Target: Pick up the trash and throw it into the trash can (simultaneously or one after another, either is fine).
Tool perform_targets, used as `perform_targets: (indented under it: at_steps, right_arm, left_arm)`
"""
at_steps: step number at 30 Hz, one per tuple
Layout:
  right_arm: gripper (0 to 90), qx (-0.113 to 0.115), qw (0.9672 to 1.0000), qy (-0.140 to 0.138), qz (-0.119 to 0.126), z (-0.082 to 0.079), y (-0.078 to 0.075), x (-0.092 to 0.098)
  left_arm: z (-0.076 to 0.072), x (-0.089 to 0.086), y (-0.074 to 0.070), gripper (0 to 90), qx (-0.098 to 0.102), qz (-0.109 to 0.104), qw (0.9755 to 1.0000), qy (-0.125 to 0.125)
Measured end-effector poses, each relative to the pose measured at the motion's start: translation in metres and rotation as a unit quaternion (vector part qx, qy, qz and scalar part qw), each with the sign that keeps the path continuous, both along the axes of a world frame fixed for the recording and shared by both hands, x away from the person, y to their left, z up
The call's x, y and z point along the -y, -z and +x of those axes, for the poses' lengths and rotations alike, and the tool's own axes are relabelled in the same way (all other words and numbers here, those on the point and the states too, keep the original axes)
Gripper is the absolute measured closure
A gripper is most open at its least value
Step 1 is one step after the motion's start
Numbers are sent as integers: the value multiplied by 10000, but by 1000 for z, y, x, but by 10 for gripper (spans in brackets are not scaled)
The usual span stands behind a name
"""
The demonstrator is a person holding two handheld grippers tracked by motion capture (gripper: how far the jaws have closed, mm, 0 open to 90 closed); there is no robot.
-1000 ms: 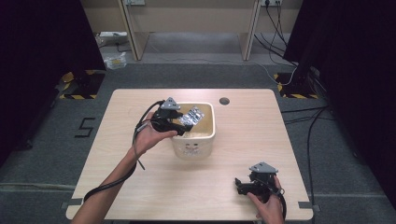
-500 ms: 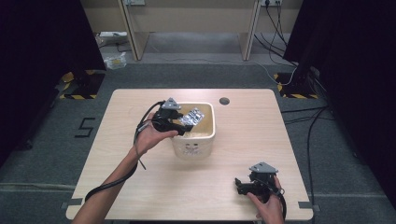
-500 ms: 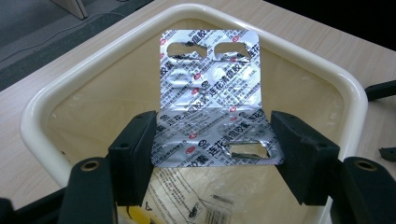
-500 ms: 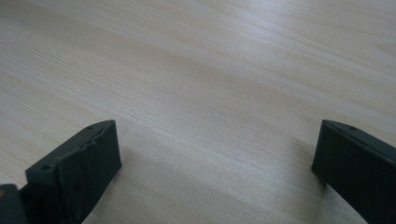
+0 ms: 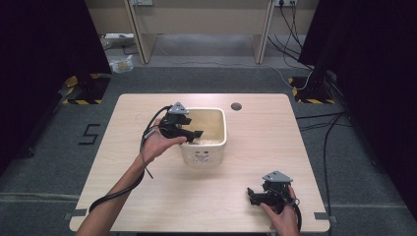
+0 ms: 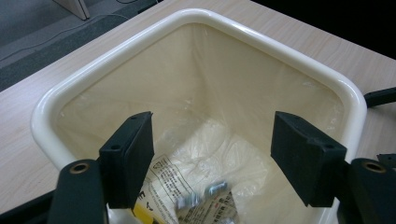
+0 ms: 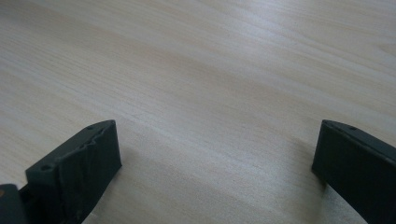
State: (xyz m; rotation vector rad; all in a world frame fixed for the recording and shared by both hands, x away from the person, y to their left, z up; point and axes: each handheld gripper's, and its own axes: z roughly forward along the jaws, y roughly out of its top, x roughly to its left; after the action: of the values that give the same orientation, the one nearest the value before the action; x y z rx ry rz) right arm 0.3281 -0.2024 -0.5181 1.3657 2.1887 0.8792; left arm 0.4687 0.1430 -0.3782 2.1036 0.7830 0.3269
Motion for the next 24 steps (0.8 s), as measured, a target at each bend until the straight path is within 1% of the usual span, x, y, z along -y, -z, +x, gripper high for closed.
perform_targets:
  at_steps: [12, 14, 18, 21, 24]
  right_arm:
    - [10, 0, 10000, 2, 4, 0, 0, 0]
    - [10, 0, 10000, -1, 0, 0, 0, 0]
    - [10, 0, 10000, 2, 5, 0, 0, 0]
    - [10, 0, 10000, 1, 5, 0, 0, 0]
    - [10, 0, 10000, 1, 4, 0, 0, 0]
  left_arm:
    - [-4, -7, -8, 287, 80, -85, 9999, -29]
    - [-6, -10, -10, 283, 104, -109, 9999, -43]
    - [-7, -15, -12, 281, 148, -66, 9998, -87]
    - [-8, -20, -13, 280, 162, -74, 9998, -113]
    - [-10, -26, -15, 279, 180, -123, 9997, -143]
